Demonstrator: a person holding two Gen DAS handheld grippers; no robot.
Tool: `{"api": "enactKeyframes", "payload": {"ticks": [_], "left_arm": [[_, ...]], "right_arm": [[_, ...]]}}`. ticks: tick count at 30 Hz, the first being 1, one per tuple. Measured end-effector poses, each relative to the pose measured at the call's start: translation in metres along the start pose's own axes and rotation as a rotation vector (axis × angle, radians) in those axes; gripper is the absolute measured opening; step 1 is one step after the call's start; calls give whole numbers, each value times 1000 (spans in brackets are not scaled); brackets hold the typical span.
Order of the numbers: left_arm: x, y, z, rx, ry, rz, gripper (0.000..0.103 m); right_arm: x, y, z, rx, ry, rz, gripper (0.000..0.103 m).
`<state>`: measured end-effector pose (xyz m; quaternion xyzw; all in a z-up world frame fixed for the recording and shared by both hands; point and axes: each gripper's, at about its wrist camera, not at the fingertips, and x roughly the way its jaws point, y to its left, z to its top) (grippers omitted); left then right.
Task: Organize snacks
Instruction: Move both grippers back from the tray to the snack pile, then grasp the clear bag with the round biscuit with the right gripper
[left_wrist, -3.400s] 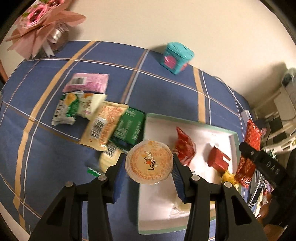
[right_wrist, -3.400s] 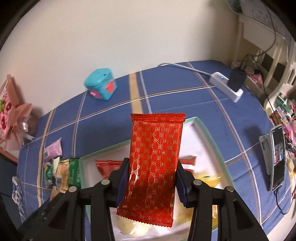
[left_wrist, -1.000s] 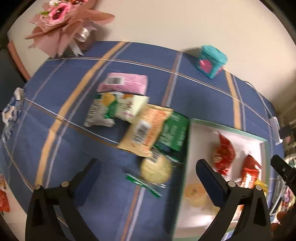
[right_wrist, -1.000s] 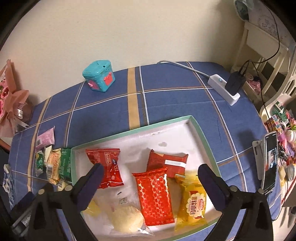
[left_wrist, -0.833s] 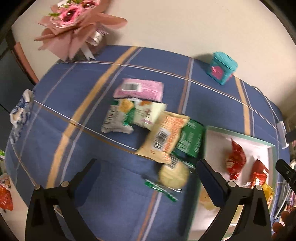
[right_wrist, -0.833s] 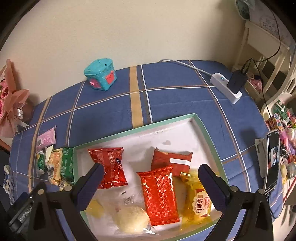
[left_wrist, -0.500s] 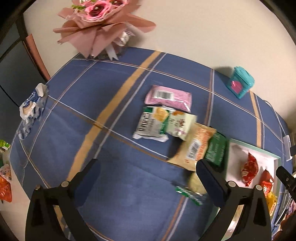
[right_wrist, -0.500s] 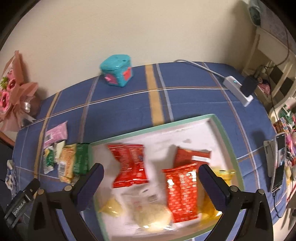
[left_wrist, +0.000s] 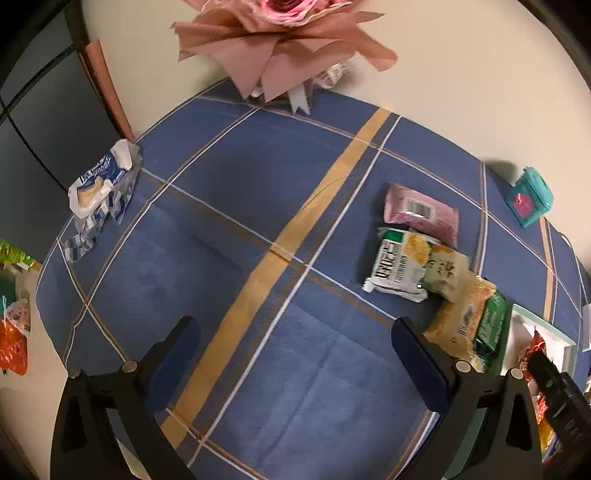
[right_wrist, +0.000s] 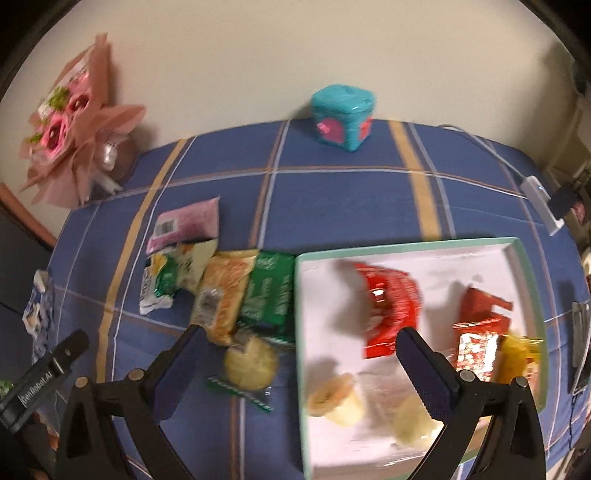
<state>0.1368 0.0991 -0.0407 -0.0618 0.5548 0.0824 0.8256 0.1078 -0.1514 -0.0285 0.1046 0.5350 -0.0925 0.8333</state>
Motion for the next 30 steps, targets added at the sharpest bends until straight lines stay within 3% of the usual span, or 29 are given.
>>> {"api": "enactKeyframes", "payload": {"ticks": [4, 9, 14, 19, 30], "left_arm": [[19, 1, -2, 4, 53, -17, 103], [42, -7, -6, 24, 117, -24, 103], [57, -14, -11, 34, 153, -28, 103], [69, -16, -15, 32, 185, -29, 103], [69, -21, -17, 35, 183, -34, 103]], "right_arm": [[13, 19, -5, -30, 24, 2, 101], [37, 35, -14, -66, 81, -3, 92], [57, 44, -21, -84, 130, -9, 80], [60, 51, -24, -109, 121, -36, 67], [79, 53, -33, -109, 172, -31, 63]]}}
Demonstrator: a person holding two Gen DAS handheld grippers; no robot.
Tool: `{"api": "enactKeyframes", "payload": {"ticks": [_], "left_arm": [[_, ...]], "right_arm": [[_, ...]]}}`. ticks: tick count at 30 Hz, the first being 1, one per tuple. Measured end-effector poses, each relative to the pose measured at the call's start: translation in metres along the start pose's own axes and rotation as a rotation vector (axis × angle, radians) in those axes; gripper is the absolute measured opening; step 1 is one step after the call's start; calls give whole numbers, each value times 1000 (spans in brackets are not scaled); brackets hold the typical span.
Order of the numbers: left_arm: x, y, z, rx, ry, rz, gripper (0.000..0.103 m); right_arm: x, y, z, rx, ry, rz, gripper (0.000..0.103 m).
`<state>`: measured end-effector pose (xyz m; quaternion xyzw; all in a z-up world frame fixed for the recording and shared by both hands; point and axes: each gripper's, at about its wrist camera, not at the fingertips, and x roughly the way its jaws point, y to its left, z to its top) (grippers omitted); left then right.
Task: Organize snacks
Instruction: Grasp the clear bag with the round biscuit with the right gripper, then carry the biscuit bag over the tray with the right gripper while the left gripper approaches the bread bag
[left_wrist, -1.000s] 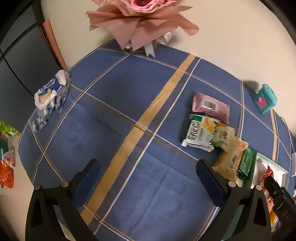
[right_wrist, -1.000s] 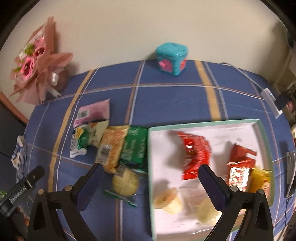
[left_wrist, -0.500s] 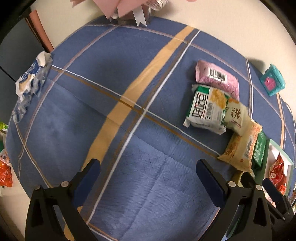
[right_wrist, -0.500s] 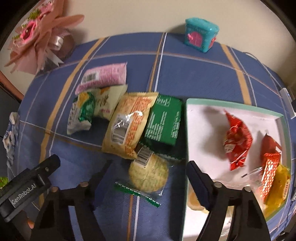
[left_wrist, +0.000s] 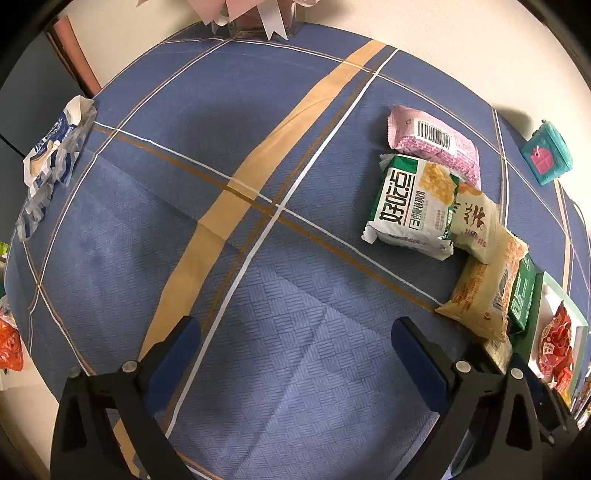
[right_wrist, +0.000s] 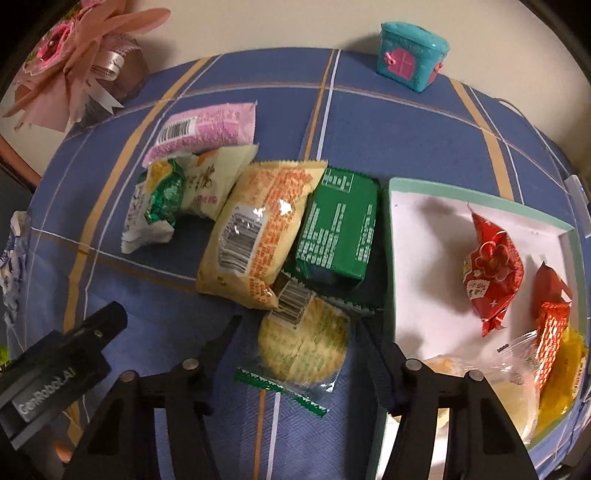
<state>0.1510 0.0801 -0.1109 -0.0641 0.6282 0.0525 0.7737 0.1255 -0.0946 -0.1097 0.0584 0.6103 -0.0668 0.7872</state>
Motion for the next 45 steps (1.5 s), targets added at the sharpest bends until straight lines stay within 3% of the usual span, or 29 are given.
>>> {"api": "enactKeyframes", "payload": {"ticks": [7, 11, 25, 37, 45], "left_arm": [[-1, 0, 0, -1, 1, -2, 103], [-3, -4, 2, 4, -7, -7, 103], [-34, -34, 6, 31, -46, -82, 103], [-31, -86, 5, 143, -76, -217, 102], [-13, -115, 7, 218, -77, -227, 98]], "right_arm": [[14, 3, -6, 10, 16, -4, 53], [12, 0, -6, 19, 17, 6, 53], [-43, -32, 11, 42, -67, 24, 53], [-67, -90, 15, 128, -129, 3, 53], [-65, -106, 14, 156, -129, 5, 53]]}}
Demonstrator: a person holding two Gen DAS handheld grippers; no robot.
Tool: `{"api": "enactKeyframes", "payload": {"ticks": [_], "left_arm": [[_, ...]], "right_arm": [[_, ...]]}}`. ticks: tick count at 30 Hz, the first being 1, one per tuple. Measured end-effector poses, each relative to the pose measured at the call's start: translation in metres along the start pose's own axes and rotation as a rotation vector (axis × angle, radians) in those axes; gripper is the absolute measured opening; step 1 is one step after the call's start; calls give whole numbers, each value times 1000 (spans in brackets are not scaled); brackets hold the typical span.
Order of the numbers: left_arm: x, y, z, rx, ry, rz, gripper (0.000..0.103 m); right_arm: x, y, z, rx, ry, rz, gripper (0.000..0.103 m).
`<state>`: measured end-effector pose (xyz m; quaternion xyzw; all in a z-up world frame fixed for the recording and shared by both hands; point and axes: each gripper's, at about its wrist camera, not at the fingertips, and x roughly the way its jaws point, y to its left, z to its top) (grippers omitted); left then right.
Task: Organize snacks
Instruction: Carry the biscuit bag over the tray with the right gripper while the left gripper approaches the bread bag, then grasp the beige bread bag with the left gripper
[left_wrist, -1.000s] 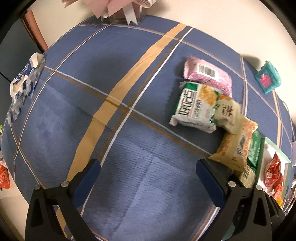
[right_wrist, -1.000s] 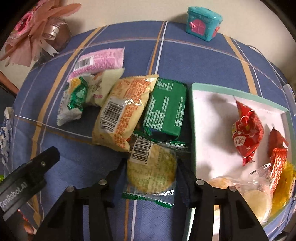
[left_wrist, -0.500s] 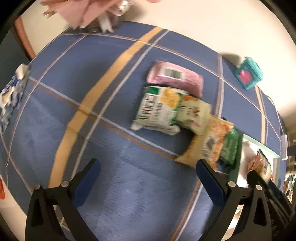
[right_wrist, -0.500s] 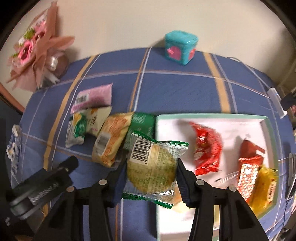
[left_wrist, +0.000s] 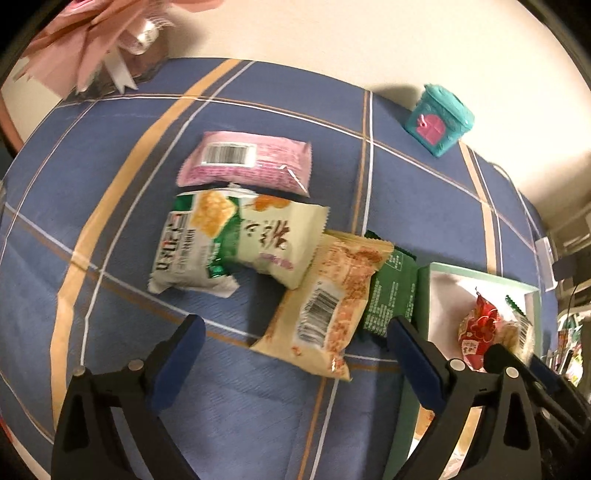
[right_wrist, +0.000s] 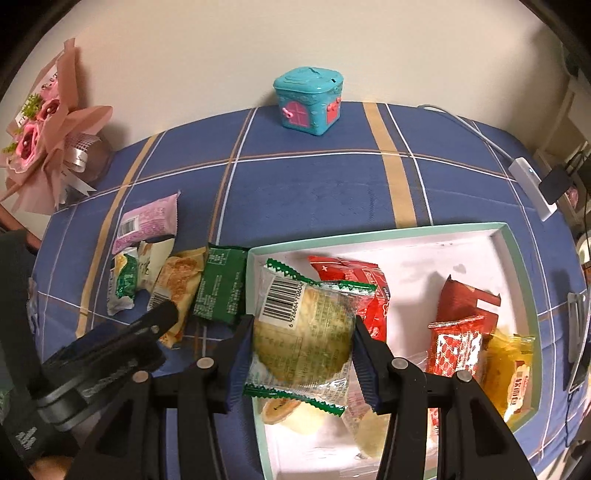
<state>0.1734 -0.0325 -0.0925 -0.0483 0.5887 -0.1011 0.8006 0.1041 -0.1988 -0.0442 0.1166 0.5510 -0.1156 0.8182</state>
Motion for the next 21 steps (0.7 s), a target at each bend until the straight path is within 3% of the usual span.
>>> {"api": "enactKeyframes", "payload": {"ticks": [2, 7, 9, 12, 16, 21], "left_arm": [[4, -5, 2, 19, -5, -1, 90], [13, -15, 5, 43, 0, 6, 86], [15, -18, 6, 51, 0, 7, 73], [17, -17, 5, 44, -2, 0, 66], [13, -16, 5, 40, -12, -3, 43], [12, -17, 3, 33, -5, 0, 33]], "right_arm": [[-1, -1, -1, 0, 2, 1, 53], [-1, -6, 0, 8, 4, -3, 53], [0, -8, 1, 14, 4, -3, 53], [0, -8, 1, 20, 4, 1, 53], [-1, -8, 1, 24, 2, 7, 53], [-5, -10, 1, 28, -5, 11, 53]]}}
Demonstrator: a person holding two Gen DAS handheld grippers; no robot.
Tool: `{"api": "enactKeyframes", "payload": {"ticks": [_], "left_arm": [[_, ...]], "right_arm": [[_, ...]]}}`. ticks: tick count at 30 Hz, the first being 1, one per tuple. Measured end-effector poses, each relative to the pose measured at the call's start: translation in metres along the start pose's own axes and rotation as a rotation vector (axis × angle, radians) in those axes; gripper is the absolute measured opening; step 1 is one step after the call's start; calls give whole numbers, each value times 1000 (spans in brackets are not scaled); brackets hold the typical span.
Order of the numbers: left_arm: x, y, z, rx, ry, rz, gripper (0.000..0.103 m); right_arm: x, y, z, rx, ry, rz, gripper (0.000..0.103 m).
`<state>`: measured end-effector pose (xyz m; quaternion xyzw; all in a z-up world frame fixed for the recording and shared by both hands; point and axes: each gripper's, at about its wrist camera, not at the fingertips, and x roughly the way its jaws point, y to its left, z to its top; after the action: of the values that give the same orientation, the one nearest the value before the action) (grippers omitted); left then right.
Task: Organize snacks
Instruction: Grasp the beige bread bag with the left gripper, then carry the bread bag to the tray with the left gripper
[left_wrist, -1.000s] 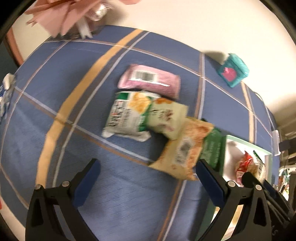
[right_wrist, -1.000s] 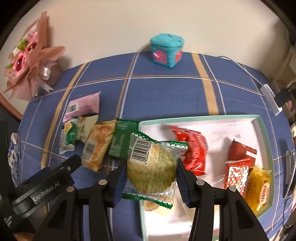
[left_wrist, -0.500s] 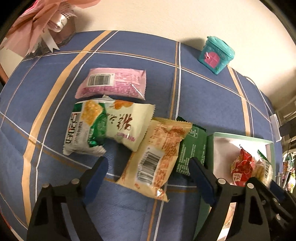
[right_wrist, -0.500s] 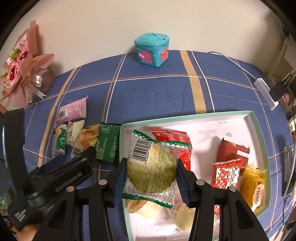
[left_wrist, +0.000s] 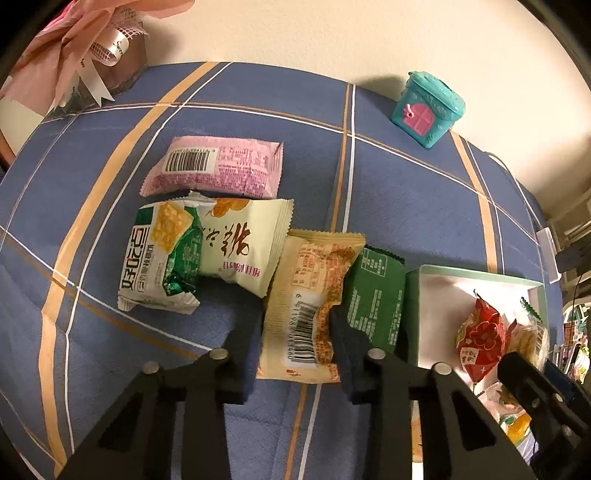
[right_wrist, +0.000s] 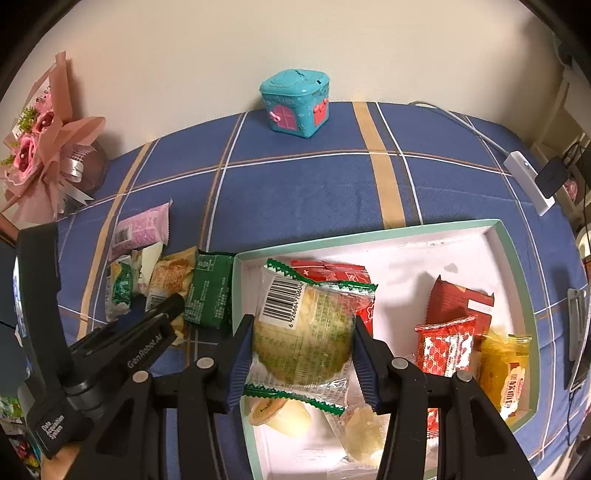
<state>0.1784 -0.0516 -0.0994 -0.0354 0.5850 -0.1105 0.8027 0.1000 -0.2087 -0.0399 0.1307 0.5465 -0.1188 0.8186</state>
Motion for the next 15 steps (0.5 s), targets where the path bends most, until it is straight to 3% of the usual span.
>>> {"api": "enactKeyframes", "payload": {"ticks": [15], "left_arm": [[-40, -8, 0, -31, -35, -25, 28]], "right_arm": [[-24, -17, 4, 28, -44, 23, 53]]}}
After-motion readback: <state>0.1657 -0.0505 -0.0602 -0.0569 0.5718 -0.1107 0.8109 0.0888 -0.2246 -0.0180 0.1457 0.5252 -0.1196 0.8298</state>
